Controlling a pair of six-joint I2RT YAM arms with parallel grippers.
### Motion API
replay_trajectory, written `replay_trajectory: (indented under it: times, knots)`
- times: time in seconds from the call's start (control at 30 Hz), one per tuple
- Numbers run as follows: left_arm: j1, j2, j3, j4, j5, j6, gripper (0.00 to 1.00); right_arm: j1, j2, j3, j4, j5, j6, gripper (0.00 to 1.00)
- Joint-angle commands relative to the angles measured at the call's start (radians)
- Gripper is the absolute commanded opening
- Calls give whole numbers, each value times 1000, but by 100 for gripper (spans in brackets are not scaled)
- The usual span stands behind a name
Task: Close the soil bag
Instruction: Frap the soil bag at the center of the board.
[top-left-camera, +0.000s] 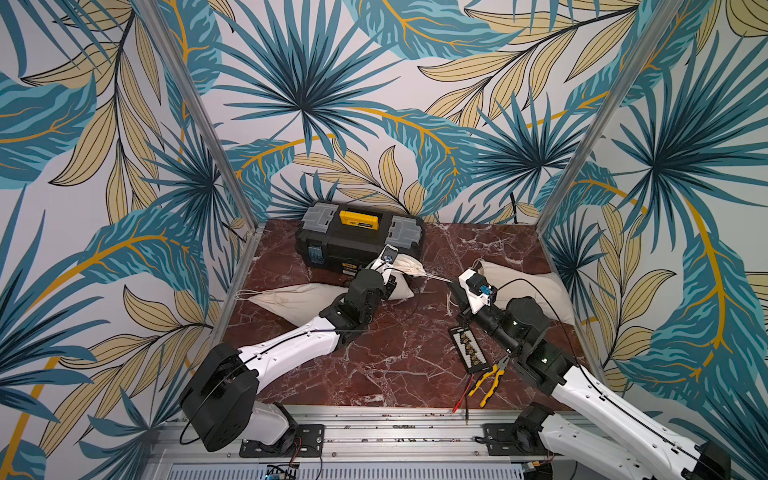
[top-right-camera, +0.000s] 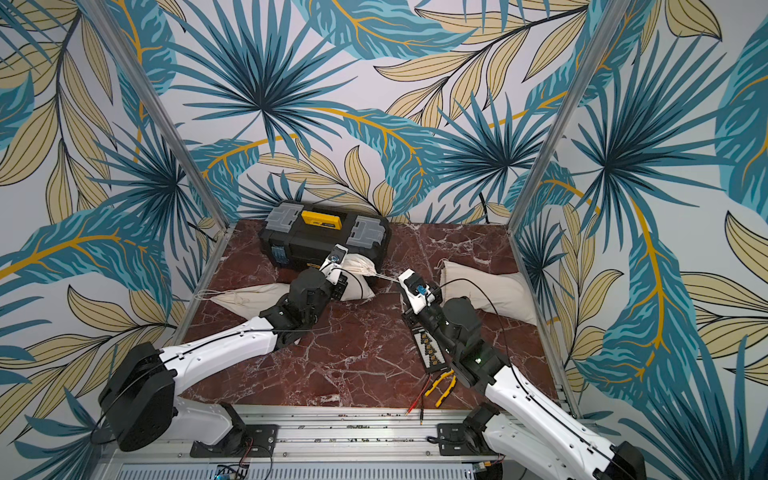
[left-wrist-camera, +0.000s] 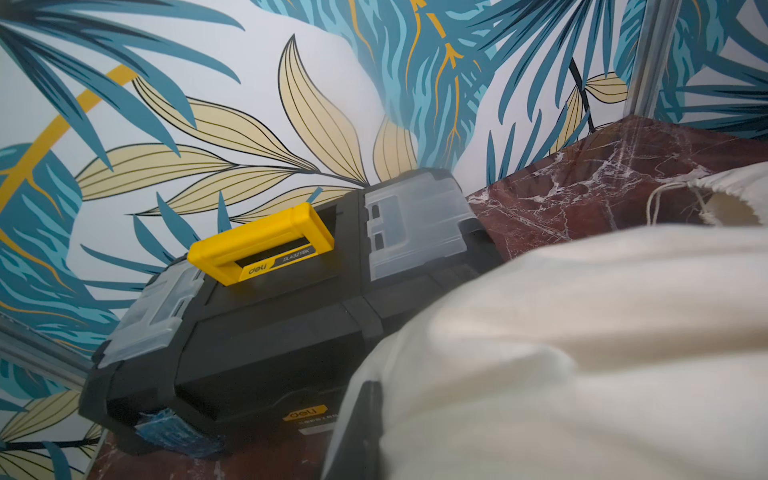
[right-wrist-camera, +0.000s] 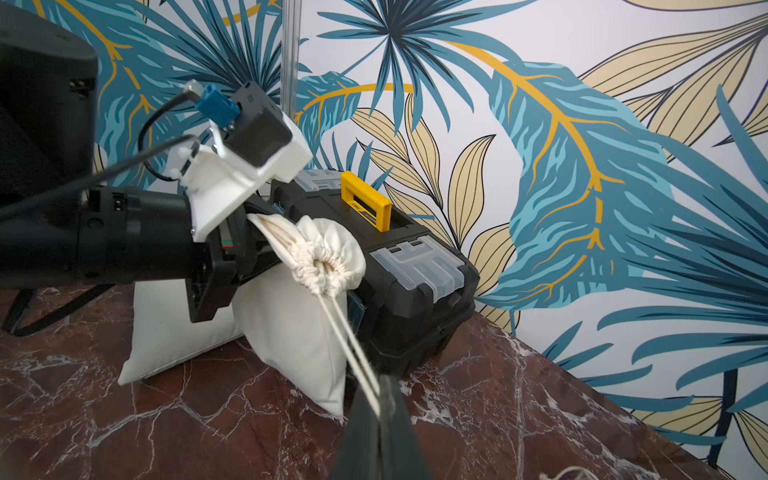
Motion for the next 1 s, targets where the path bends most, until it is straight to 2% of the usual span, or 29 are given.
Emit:
replay_trajectory:
  times: [0.0, 0.07, 0.13, 0.2, 0.3, 0.4, 0.47, 0.67, 0.8, 0.97]
  knots:
    - [260, -27, -54, -254, -457, -123, 4, -67, -120, 51, 195, 290, -15, 0]
    - [303, -46, -68, -286, -450, -151, 3, -96, -112, 38, 203, 296, -3, 0]
    - [328, -66, -86, -313, -420, -167, 3, -135, -80, 27, 206, 231, 23, 0]
    - [322, -97, -86, -357, -263, -169, 5, -140, -1, 30, 205, 73, 46, 0]
    - [254, -144, -122, -289, -34, -133, 11, -140, 132, 44, 251, -101, 106, 0]
    - [176, -157, -141, -222, 158, -99, 24, -140, 235, 54, 332, -187, 147, 0]
    - [147, -147, -145, -163, 281, -84, 37, -138, 280, 80, 348, -252, 161, 0]
    - [127, -147, -134, -21, 541, -14, 65, -131, 325, 165, 287, -300, 127, 0]
    - [89, -113, -15, -70, 685, 25, 72, -125, 332, 183, 263, -306, 115, 0]
    - [57, -37, 89, -21, 725, 11, 73, -119, 337, 191, 245, -312, 108, 0]
